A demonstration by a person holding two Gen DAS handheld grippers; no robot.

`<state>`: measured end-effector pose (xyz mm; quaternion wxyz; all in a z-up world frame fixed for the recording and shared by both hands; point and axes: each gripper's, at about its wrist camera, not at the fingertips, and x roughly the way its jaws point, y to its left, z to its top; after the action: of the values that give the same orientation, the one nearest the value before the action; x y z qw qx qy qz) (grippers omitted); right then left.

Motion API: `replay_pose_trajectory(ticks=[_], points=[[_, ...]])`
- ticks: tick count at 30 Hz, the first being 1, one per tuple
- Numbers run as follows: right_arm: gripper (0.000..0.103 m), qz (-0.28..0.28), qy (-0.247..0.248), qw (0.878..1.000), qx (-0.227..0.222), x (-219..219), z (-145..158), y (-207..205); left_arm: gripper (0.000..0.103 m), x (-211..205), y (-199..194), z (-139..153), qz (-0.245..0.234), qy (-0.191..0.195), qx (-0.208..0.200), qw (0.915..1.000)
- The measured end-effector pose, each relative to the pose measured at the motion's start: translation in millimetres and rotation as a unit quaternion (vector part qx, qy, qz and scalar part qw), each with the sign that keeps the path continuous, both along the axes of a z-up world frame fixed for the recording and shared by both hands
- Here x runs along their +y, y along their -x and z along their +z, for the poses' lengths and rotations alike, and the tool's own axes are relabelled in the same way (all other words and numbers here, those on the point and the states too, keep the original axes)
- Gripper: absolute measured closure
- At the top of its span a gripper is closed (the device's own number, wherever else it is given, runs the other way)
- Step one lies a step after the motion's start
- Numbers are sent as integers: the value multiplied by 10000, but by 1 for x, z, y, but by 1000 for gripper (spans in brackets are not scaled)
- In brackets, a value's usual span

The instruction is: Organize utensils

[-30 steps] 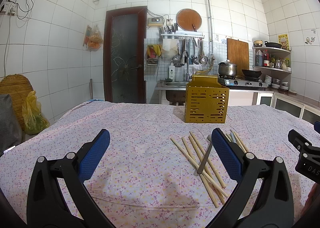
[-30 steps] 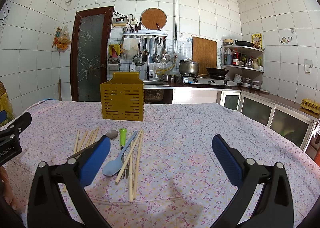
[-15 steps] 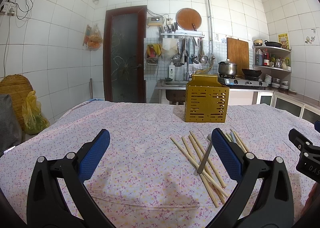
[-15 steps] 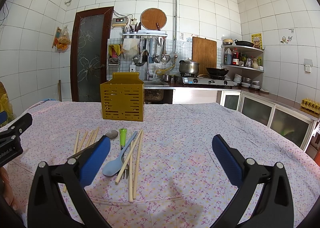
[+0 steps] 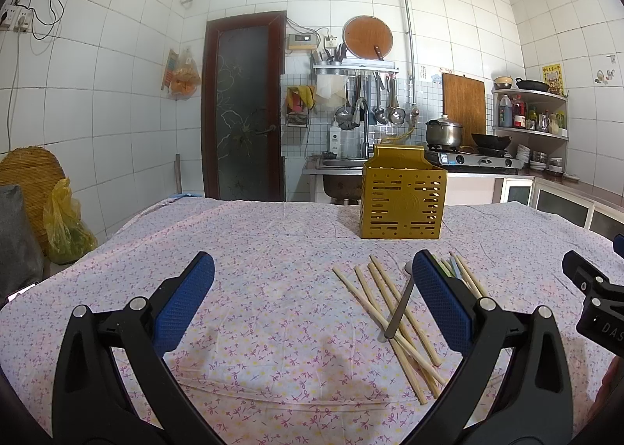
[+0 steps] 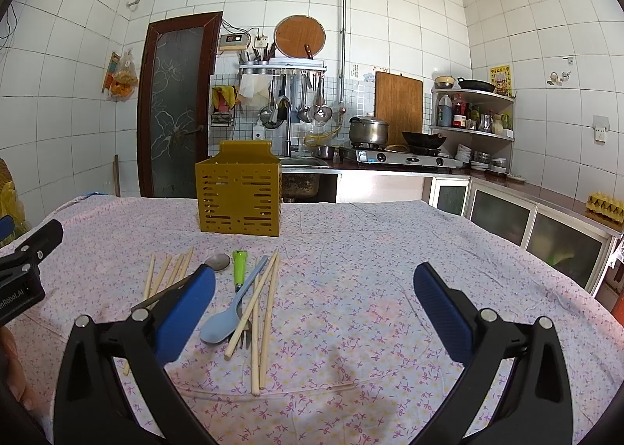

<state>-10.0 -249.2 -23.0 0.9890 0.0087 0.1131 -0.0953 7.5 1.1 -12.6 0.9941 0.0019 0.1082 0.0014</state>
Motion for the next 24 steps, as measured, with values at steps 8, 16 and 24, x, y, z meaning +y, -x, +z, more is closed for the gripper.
replay_pose_trajectory(ticks=[8, 16, 24], points=[[4, -54, 39, 10000, -22, 0, 2, 2, 5, -2, 0, -1, 6, -56, -65, 10000], [4, -57, 105, 9999, 38, 4, 3, 0, 5, -4, 3, 2, -23, -125, -88, 9999], [4, -28, 113, 9999, 7, 6, 4, -1, 5, -6, -2, 2, 51, -162, 111, 9998]])
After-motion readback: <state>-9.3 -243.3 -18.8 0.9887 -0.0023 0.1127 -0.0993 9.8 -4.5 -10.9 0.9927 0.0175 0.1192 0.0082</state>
